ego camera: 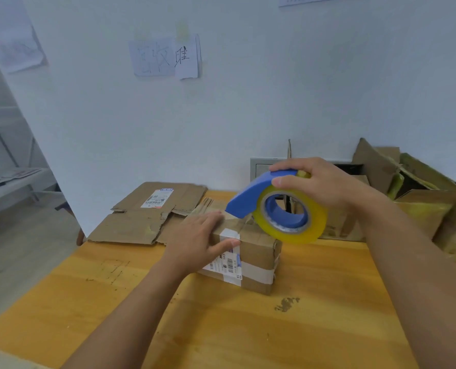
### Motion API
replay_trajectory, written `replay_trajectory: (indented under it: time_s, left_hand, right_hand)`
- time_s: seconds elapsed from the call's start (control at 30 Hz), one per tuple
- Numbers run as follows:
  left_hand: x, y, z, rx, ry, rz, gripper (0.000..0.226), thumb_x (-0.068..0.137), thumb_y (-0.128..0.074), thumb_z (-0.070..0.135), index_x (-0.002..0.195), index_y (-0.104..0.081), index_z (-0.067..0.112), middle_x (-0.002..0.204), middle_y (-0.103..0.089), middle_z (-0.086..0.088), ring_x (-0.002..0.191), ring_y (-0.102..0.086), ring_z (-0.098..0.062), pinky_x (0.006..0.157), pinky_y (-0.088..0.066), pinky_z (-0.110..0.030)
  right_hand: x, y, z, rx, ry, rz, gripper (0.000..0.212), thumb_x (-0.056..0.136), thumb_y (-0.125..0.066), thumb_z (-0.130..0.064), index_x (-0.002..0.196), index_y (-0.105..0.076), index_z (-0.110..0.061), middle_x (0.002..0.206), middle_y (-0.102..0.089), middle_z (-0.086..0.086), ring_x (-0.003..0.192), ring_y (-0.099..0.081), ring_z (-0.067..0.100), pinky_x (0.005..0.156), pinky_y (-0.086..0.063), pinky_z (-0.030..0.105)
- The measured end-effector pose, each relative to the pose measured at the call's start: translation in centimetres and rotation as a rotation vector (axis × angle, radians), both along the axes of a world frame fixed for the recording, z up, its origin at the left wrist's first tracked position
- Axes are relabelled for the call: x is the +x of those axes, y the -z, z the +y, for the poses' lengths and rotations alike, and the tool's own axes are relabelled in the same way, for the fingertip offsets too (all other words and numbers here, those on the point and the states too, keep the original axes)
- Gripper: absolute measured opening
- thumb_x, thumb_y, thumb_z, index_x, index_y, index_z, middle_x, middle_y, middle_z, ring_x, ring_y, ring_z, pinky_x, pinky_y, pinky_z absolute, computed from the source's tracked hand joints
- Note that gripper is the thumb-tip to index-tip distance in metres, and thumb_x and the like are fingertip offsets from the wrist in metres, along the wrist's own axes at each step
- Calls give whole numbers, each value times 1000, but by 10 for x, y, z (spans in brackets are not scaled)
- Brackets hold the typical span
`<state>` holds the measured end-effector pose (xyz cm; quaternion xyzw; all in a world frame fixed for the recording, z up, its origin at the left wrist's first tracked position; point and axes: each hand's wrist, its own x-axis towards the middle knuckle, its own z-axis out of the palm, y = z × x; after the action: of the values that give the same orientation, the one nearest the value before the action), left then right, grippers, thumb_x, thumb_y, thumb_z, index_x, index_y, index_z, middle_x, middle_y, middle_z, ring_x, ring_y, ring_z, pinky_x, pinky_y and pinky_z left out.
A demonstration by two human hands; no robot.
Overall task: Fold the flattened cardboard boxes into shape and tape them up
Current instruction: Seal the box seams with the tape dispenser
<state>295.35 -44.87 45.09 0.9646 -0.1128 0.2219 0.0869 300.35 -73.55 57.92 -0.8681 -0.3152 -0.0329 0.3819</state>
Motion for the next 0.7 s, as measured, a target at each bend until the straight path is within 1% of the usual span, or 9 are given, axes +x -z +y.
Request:
replay_trajectory:
  time_s: [0.07, 0.17, 0.23, 0.3, 0.4, 0.47, 0.57, 0.63, 0.7]
  left_hand:
    - [-1, -2, 2, -13, -22, 31, 96, 78, -17, 93, 141, -50, 28, 147, -50, 10, 129, -50, -12, 100, -41, -33]
    - [-4, -5, -4, -3, 6, 13, 90, 81, -18, 91, 144, -48, 34, 149, -48, 8, 136, -45, -13, 107, -36, -36]
    - [-5, -6, -7, 29, 13, 18, 83, 83, -18, 89, 144, -48, 39, 150, -47, 9, 138, -43, -13, 108, -33, -36]
    - [-5, -8, -8, 50, -2, 42, 83, 82, -18, 88, 143, -49, 41, 152, -44, 10, 139, -39, -12, 110, -31, -35]
    - [-7, -12, -14, 112, -14, 29, 89, 80, -21, 89, 140, -52, 32, 148, -45, 10, 137, -37, -12, 113, -28, -36]
    - [-10, -12, -29, 162, -8, -19, 94, 78, -24, 93, 136, -54, 26, 145, -48, 8, 135, -41, -14, 111, -30, -37]
    - [-11, -3, -49, 135, 39, -65, 98, 75, -30, 96, 134, -55, 22, 139, -55, 5, 126, -51, -16, 105, -38, -36]
    - [-6, -1, -49, 111, 62, -60, 102, 74, -30, 96, 137, -56, 21, 140, -56, 4, 127, -52, -17, 105, -39, -38]
    - [4, -5, -38, 78, 121, -10, 105, 71, -29, 97, 141, -53, 23, 147, -50, 6, 132, -47, -16, 110, -35, -39]
  right_hand:
    - [-4, 3, -18, 22, 21, -2, 25, 90, -64, -53, 114, -68, -50, 115, -63, -28, 105, -60, -2, 91, -46, 23]
    - [-13, 18, -37, 57, 43, 2, 25, 90, -65, -49, 115, -67, -52, 118, -62, -29, 108, -58, -5, 91, -45, 22]
    - [-19, 32, -40, 84, 38, -2, 25, 93, -66, -43, 116, -65, -52, 120, -62, -26, 108, -57, -5, 92, -45, 22]
    - [-23, 44, -41, 142, 43, 0, 26, 93, -67, -40, 116, -63, -52, 120, -63, -22, 107, -58, -4, 90, -47, 18]
    - [-27, 53, -43, 234, 59, 22, 28, 91, -69, -39, 116, -64, -49, 118, -65, -17, 101, -62, -1, 78, -51, 11]
    - [-31, 57, -43, 276, 65, 31, 30, 87, -69, -42, 116, -65, -48, 114, -65, -19, 100, -63, -1, 76, -50, 9]
    - [-39, 61, -43, 323, 84, 18, 33, 82, -65, -45, 114, -64, -50, 109, -64, -27, 102, -62, -3, 77, -49, 8]
    - [-45, 65, -41, 337, 122, 0, 33, 82, -64, -47, 114, -62, -53, 113, -63, -25, 103, -60, -3, 78, -50, 11]
    - [-51, 72, -32, 350, 167, -5, 34, 79, -64, -54, 113, -59, -56, 118, -61, -20, 103, -59, -1, 78, -51, 14]
